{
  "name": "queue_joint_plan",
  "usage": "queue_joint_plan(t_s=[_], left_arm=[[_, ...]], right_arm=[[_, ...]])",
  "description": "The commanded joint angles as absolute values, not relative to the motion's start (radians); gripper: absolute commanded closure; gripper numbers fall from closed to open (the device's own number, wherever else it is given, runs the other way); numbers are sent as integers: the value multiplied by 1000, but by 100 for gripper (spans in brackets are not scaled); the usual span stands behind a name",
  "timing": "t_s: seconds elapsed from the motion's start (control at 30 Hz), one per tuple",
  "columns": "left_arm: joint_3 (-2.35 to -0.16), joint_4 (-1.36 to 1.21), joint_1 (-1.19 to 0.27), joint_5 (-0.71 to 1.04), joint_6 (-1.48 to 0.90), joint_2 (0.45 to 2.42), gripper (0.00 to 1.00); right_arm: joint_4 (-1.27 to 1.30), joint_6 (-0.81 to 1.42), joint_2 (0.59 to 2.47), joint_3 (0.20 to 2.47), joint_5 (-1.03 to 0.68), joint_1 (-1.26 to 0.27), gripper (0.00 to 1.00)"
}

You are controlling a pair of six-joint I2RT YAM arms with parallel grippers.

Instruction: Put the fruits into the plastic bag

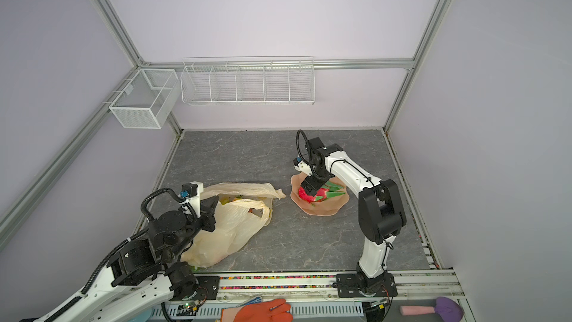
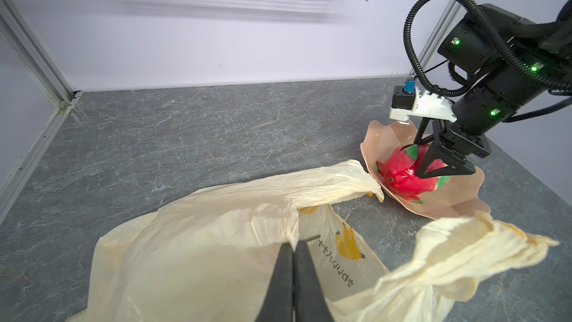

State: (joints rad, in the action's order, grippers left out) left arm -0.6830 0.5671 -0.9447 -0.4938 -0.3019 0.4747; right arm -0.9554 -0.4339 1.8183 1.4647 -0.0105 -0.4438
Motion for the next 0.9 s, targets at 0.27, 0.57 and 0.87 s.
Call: queue_joint_plan(t_s=[0.27, 0.57, 0.87], left_arm=[[-706, 588, -943, -512, -311, 467, 100], [-702, 588, -944, -508, -319, 465, 100], [-703, 593, -944, -506, -326, 468, 100]], right_arm=[[-996, -382, 1781, 1501, -94, -433, 12], [-1048, -402, 1778, 1483, -67, -433, 12], [-970, -397, 1755, 1387, 3, -445, 12]])
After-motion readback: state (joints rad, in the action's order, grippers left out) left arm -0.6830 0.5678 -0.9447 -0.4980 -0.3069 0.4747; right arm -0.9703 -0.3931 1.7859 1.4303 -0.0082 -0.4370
